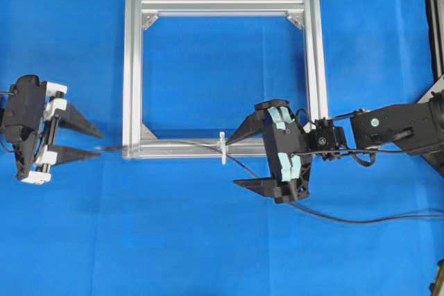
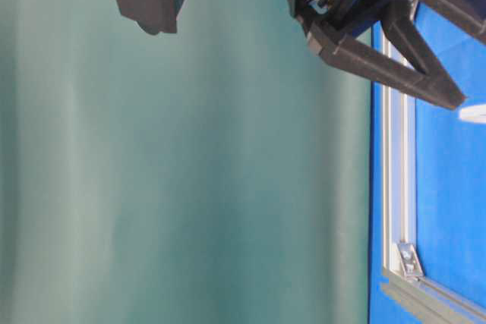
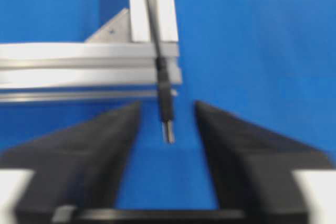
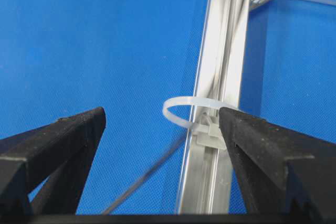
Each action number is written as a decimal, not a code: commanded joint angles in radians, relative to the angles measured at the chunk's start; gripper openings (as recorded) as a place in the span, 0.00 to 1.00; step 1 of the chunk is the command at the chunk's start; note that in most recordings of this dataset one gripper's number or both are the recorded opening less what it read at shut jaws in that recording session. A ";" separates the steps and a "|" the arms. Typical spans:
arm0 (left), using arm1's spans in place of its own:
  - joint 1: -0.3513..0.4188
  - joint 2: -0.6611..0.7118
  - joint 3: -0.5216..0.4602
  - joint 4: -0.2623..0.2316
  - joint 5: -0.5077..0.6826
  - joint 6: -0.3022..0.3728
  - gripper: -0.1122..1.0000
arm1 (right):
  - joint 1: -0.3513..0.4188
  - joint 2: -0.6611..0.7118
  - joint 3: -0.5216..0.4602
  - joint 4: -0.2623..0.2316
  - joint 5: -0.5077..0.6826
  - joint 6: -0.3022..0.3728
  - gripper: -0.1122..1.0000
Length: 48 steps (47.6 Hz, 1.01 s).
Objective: Insert the wire through the string loop located in the center.
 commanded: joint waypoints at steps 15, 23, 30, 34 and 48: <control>0.023 -0.003 -0.015 0.003 0.017 0.008 0.87 | 0.002 -0.029 -0.020 0.003 0.009 0.002 0.94; 0.025 -0.014 -0.023 0.003 0.017 0.009 0.87 | 0.002 -0.040 -0.020 0.002 0.015 0.002 0.94; 0.025 -0.049 -0.044 0.005 0.057 0.011 0.87 | 0.002 -0.086 -0.020 0.002 0.051 0.002 0.94; 0.025 -0.072 -0.057 0.003 0.089 0.014 0.87 | 0.000 -0.117 -0.021 0.003 0.078 0.002 0.94; 0.031 -0.146 -0.094 0.005 0.153 0.037 0.87 | -0.006 -0.202 -0.020 0.002 0.149 0.002 0.94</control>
